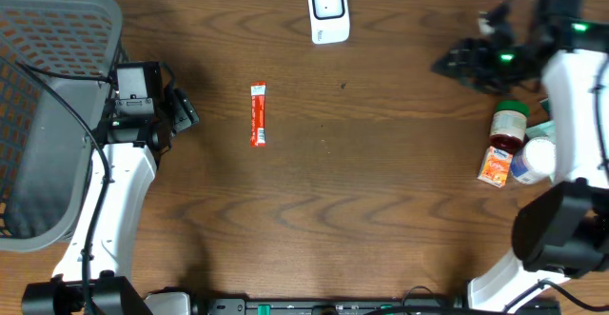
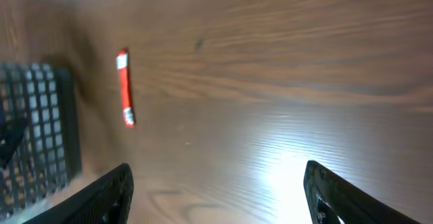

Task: Scan the item barcode

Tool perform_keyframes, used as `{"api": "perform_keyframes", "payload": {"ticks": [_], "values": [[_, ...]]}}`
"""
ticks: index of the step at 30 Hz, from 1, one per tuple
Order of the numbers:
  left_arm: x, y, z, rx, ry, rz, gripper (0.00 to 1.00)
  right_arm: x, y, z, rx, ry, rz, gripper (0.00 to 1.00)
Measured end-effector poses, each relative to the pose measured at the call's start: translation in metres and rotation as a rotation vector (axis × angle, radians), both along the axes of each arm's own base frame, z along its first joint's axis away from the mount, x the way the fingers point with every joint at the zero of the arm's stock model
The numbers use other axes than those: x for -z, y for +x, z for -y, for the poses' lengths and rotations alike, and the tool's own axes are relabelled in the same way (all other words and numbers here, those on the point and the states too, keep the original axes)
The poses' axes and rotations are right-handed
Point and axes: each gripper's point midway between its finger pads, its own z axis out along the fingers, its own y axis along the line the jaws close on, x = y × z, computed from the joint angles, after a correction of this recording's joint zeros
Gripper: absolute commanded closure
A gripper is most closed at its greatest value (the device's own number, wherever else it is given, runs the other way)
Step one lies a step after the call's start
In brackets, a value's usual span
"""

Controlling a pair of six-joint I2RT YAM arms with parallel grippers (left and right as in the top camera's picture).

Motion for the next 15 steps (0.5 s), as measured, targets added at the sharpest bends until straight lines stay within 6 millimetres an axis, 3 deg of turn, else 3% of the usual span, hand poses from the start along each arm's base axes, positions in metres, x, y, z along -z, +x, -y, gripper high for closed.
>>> {"api": "perform_keyframes", "payload": {"ticks": [5,15], "values": [[0.0,0.0,0.0,0.0,0.0,0.0,0.15,0.005,-0.004,-0.065,-0.089,-0.069,-0.004,0.12],[0.0,0.0,0.0,0.0,0.0,0.002,0.15,0.002,-0.012,-0.164,-0.167,-0.131,0.084,0.15]]}}
